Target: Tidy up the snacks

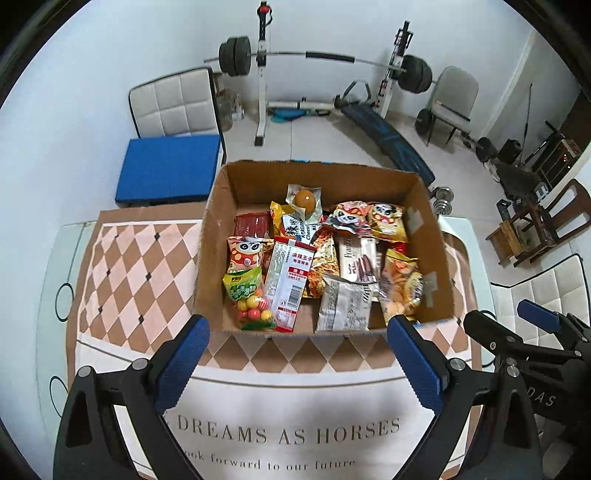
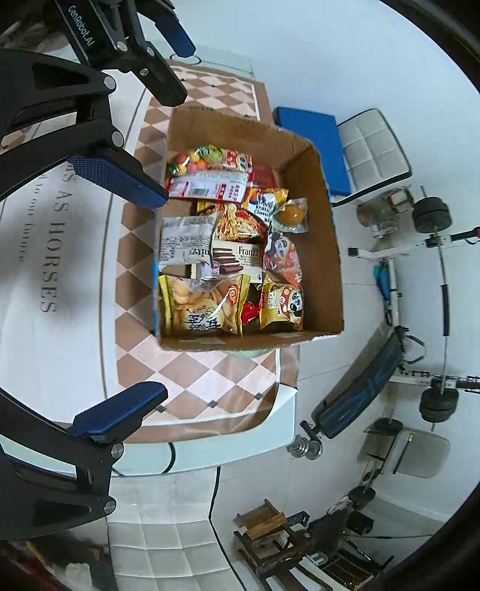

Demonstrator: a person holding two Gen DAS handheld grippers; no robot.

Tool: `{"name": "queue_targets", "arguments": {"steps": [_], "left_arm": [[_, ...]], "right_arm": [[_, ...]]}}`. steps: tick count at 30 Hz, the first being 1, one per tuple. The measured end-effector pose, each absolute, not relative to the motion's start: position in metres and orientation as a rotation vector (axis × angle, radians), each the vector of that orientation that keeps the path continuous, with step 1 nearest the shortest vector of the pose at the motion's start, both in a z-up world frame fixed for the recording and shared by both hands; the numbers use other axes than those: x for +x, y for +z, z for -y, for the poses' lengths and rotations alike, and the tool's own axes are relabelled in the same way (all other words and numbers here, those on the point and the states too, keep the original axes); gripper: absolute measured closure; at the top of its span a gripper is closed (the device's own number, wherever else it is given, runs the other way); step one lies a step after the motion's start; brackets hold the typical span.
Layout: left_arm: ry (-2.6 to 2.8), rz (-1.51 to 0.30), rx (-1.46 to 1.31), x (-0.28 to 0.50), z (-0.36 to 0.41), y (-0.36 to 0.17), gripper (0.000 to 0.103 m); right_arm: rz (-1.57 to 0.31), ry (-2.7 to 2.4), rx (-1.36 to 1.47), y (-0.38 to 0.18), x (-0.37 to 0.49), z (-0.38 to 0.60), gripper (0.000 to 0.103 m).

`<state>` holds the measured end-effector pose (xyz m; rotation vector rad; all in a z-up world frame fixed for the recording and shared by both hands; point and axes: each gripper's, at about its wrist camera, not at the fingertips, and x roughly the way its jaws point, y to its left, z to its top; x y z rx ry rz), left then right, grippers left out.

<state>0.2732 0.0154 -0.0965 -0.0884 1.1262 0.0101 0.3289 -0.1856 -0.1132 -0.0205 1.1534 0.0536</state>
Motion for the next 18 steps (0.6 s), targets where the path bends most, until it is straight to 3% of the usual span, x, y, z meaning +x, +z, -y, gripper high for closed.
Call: {"name": "queue_targets", "arguments": {"steps": [18], "left_arm": [[0.010, -0.952, -0.060, 0.161, -0.014, -0.005, 0.004]], "right_arm": [[-0.982, 0.088, -0.004, -0.020, 0.188, 0.184, 0.006]]}}
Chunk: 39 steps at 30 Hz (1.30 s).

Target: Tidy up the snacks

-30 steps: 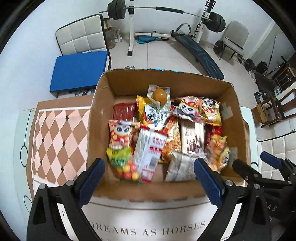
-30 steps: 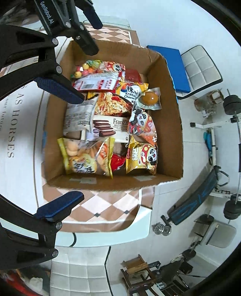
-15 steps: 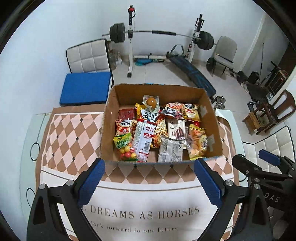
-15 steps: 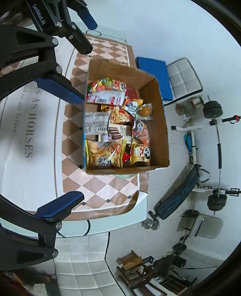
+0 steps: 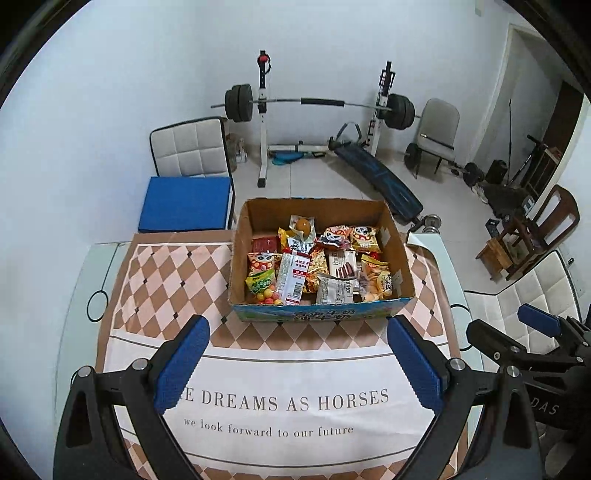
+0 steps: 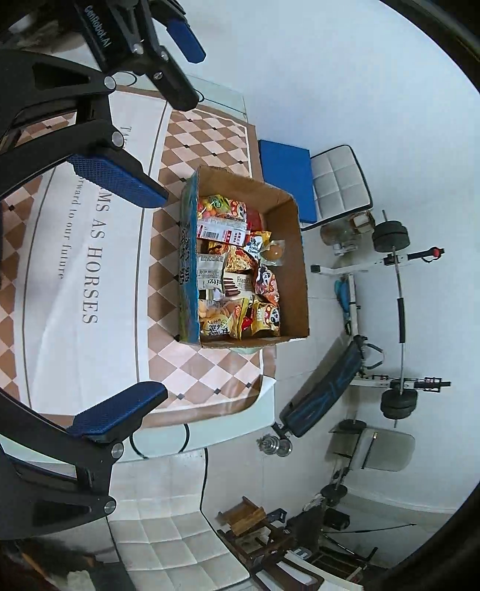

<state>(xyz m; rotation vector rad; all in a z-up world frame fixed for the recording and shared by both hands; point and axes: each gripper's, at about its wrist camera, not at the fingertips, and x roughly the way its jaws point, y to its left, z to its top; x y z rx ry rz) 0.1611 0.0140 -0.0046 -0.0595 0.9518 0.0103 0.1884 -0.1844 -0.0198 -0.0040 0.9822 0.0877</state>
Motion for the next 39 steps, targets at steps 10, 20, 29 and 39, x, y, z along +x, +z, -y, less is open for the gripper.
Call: {"name": "queue_targets", "arguments": {"steps": [10, 20, 29, 39], "left_arm": [[0.009, -0.914, -0.074, 0.122, -0.016, 0.024, 0.004], [0.012, -0.892, -0.087, 0.097, -0.017, 0.034, 0.004], [0.029, -0.833, -0.054, 0.111, -0.018, 0.029, 0.002], [0.064, -0.804, -0.043, 0.142, -0.020, 0.012, 0.002]], "right_arm": [[-0.904, 0.088, -0.016, 0.026, 0.134, 0.186, 0.006], [-0.880, 0.086, -0.039, 0.048, 0.099, 0.183, 0.006], [-0.839, 0.027, -0.047, 0.038, 0.112, 0.187, 0.002], [-0.809, -0.020, -0.043, 0.027, 0.153, 0.186, 0.001]]}}
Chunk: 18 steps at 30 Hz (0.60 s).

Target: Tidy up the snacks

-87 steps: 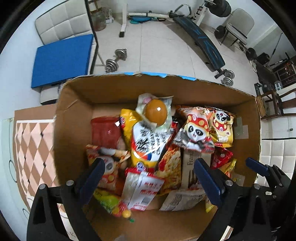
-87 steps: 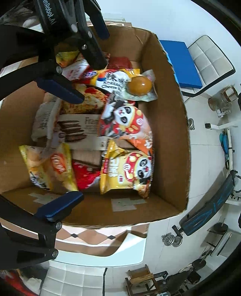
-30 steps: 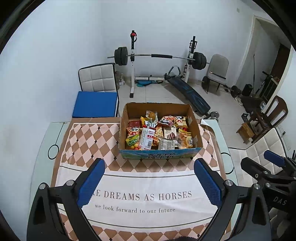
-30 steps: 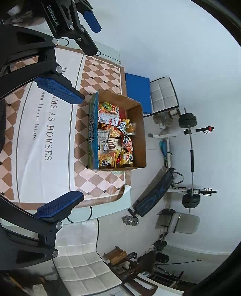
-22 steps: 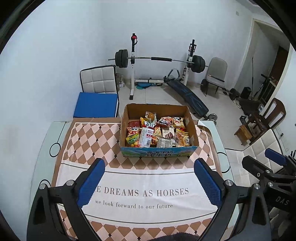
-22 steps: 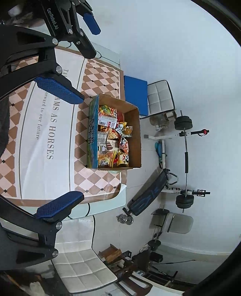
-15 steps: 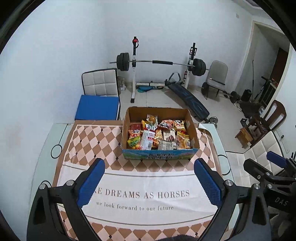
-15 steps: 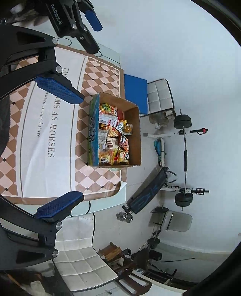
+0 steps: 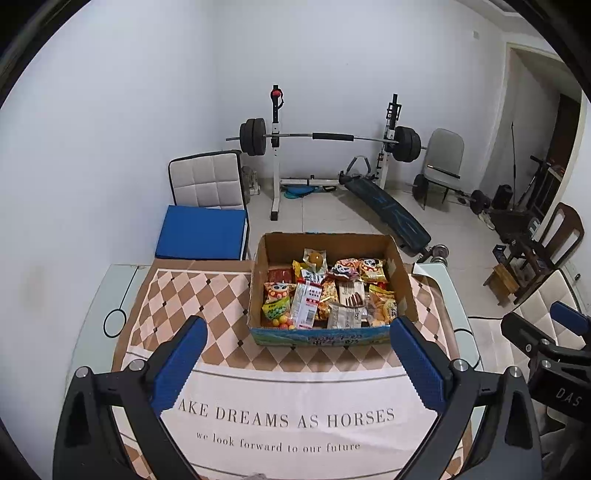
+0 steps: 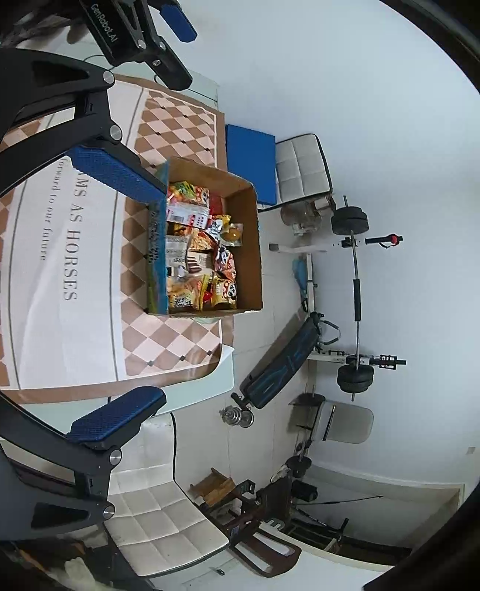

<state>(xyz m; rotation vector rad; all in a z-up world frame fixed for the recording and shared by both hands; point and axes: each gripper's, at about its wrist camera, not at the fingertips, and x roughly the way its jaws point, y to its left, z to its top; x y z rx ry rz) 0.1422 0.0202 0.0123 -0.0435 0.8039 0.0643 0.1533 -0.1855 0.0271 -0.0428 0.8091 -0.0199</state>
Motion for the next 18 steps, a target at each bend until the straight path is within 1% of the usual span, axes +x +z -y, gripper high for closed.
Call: {"name": "queue_targets", "arguments": {"steps": [9, 18], "left_arm": [[0.079, -0.819, -0.016, 0.157, -0.016, -0.002, 0.002], [0.073, -0.818, -0.031, 0.160, -0.015, 0.003, 0.002]], "right_arm": [[-0.816, -0.034, -0.045, 0.016, 0.177, 0.183, 0.001], [-0.815, -0.034, -0.049, 0.016, 0.183, 0.180, 0.001]]}}
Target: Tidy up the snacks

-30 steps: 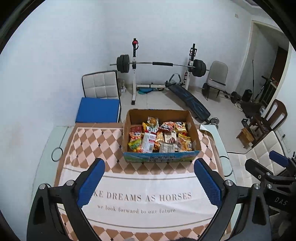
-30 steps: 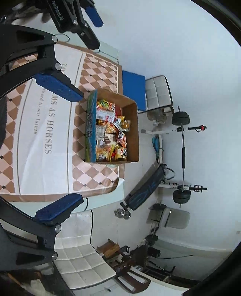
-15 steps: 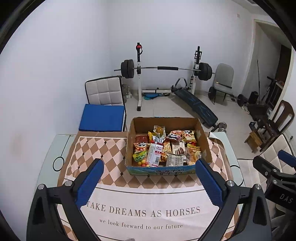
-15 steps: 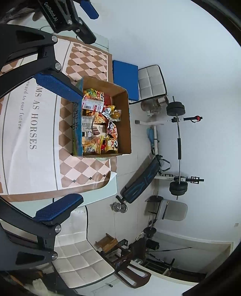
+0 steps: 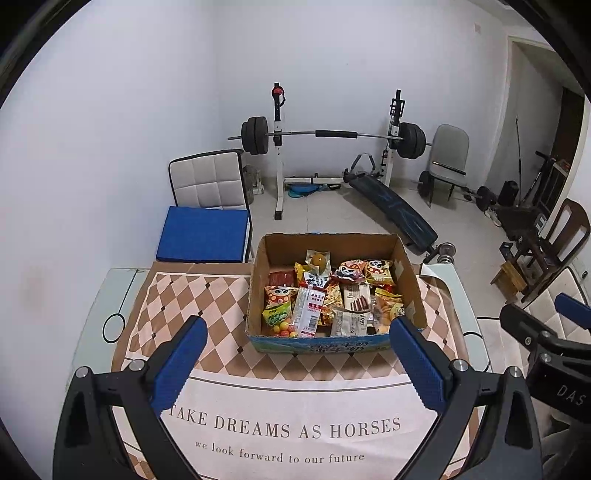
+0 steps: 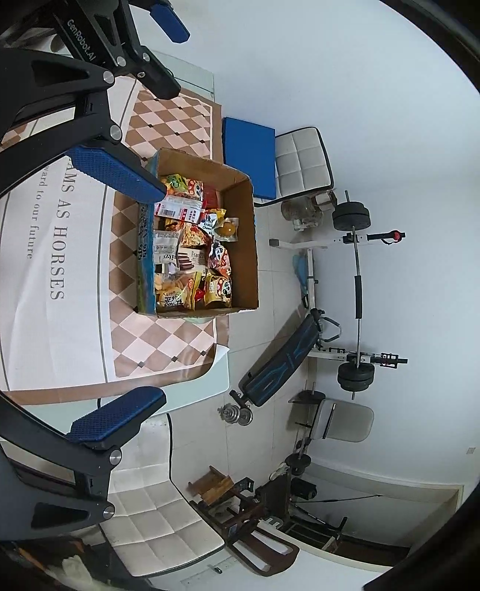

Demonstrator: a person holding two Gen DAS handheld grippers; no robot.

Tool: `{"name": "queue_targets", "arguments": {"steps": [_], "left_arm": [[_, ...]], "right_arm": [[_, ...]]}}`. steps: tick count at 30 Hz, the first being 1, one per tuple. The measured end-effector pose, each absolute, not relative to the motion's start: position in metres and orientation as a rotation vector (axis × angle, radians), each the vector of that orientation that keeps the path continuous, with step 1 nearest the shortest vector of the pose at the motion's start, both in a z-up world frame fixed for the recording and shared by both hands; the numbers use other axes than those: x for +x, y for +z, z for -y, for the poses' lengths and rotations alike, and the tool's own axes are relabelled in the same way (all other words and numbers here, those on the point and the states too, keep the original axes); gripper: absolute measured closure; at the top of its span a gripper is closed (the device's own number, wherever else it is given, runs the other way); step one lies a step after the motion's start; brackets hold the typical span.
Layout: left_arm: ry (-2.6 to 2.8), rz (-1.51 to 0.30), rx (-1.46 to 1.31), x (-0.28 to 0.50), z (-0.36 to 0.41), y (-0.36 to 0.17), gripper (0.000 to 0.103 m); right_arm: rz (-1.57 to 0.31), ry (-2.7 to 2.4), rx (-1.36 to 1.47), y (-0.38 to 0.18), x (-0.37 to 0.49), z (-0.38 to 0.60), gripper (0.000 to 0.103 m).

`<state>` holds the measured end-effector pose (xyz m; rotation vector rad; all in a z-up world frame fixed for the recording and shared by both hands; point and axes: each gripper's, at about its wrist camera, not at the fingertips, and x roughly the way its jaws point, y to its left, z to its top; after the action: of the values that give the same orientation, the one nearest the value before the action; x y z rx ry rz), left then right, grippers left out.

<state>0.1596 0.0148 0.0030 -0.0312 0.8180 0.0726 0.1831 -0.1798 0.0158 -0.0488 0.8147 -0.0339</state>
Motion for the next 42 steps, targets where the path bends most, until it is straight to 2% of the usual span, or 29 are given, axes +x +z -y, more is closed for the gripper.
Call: {"name": "queue_targets", "arguments": {"steps": [42], "left_arm": [[0.052, -0.830, -0.041, 0.162, -0.013, -0.004, 0.002]], "right_arm": [[-0.817, -0.060, -0.039, 0.005, 0.177, 0.185, 0.001]]}}
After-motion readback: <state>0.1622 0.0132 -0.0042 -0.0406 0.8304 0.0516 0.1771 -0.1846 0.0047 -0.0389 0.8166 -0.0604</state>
